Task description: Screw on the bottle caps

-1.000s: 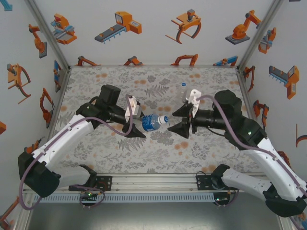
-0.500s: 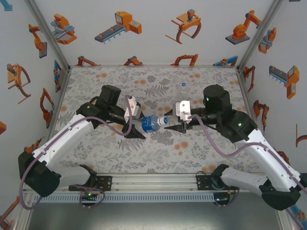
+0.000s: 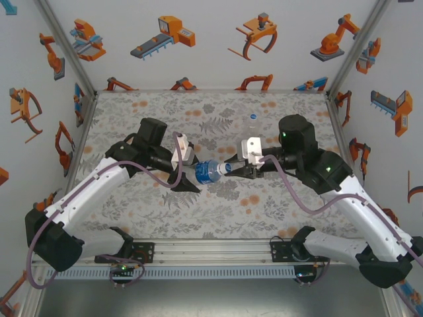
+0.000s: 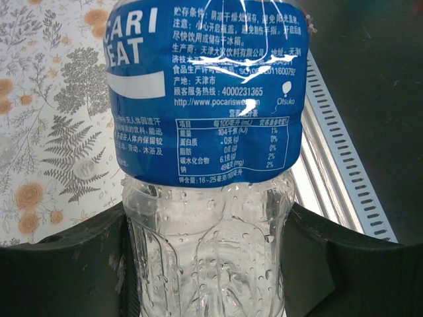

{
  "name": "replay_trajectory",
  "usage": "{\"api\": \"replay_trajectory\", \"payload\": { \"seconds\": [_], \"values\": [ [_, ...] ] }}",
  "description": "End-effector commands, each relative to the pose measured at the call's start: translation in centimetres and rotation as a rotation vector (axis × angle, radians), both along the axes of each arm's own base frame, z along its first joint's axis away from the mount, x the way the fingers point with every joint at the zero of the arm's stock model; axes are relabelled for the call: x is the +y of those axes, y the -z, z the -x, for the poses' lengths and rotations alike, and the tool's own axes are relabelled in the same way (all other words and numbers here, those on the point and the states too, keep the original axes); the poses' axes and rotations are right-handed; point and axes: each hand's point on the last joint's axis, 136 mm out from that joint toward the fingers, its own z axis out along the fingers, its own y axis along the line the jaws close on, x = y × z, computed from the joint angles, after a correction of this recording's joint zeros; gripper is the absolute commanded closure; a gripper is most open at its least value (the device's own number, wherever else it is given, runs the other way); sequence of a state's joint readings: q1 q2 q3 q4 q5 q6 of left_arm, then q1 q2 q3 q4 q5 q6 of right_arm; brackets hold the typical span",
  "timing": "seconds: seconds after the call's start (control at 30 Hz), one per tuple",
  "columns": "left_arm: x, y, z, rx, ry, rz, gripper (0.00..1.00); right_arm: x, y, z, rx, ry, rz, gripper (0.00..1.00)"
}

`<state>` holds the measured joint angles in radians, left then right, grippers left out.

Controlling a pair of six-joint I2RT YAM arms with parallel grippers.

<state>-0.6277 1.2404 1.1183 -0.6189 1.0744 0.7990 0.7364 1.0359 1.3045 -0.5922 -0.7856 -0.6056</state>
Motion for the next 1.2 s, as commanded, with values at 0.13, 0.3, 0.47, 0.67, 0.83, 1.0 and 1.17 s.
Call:
{"api": "replay_trajectory", "payload": {
  "seconds": [0.13,0.3,0.47,0.67,0.83,1.0,1.17],
  "values": [
    [-0.1,-1.3,0.0,-0.036,0.012,0.029,1.00,0.8,0.3,-2.7,0.432,0.233,-0.066,1.00],
    [-0.1,-1.2,-0.6,-0.055,-0.017,0.014,1.00,0.1,1.9,-6.4,0.980,0.586,-0.211,1.00],
    [-0.3,-1.0,-1.4,-0.069,-0.060,0.010,1.00,-0.4,4.4,-7.2,1.383,0.783,-0.216,1.00],
    [-0.3,-0.9,-1.6,-0.075,-0.074,0.010,1.00,0.1,7.3,-7.3,1.698,0.889,-0.201,1.00],
    [-0.3,-0.9,-1.5,-0.067,-0.067,0.014,1.00,-0.4,6.1,-7.9,1.605,0.899,-0.223,0.83],
    [-0.2,-1.0,-1.3,-0.070,-0.061,0.020,1.00,-2.0,3.6,-8.7,1.378,0.881,-0.279,0.57],
    [-0.3,-0.9,-1.2,-0.065,-0.054,0.019,1.00,-3.1,1.1,-9.2,1.081,0.842,-0.267,0.52]
  ]
}}
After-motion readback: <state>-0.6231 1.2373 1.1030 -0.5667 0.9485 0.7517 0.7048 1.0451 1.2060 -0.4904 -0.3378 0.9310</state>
